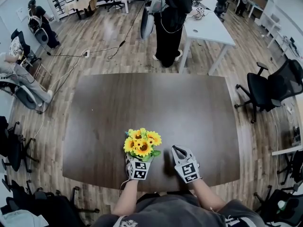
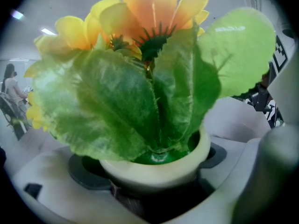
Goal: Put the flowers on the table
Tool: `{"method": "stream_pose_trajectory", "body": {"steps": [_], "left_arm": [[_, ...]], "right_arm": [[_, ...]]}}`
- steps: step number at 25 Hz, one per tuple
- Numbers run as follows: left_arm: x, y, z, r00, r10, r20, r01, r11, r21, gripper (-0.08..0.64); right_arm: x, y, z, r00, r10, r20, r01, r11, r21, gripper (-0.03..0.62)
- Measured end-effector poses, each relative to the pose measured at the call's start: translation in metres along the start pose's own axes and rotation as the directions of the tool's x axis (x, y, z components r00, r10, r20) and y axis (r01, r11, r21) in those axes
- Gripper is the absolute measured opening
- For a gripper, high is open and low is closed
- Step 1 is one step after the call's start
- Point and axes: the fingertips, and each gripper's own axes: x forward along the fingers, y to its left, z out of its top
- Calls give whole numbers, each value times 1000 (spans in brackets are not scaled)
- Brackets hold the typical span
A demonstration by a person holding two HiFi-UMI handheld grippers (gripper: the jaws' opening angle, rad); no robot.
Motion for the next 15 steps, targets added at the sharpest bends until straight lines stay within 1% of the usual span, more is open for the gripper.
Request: {"method": "stream_pose_trajectory", "body": {"steps": [3, 6, 10, 13, 15], "left_arm": [[0, -1, -1, 1000, -13, -12, 13, 1000, 10, 545], [-1, -4, -3, 999, -30, -13, 30, 1000, -6, 545], [-6, -5, 2, 999, -32, 23, 33, 999, -36, 545], [-13, -7, 8, 998, -35, 48, 37, 999, -26, 545], [-18, -10, 10, 998, -39, 46, 40, 999, -20, 545]], "right_arm": [[2, 2, 2, 1000, 3, 4, -3, 1000, 3, 23], [1, 7, 3, 1000, 8, -2, -8, 1000, 10, 23], [-1, 9, 9, 1000, 0, 18, 0, 1000, 0, 23], [-2, 8, 15, 1000, -12, 25, 12, 1000, -5, 23], [-5, 7, 20, 999, -22, 30, 22, 1000, -6, 23]]}}
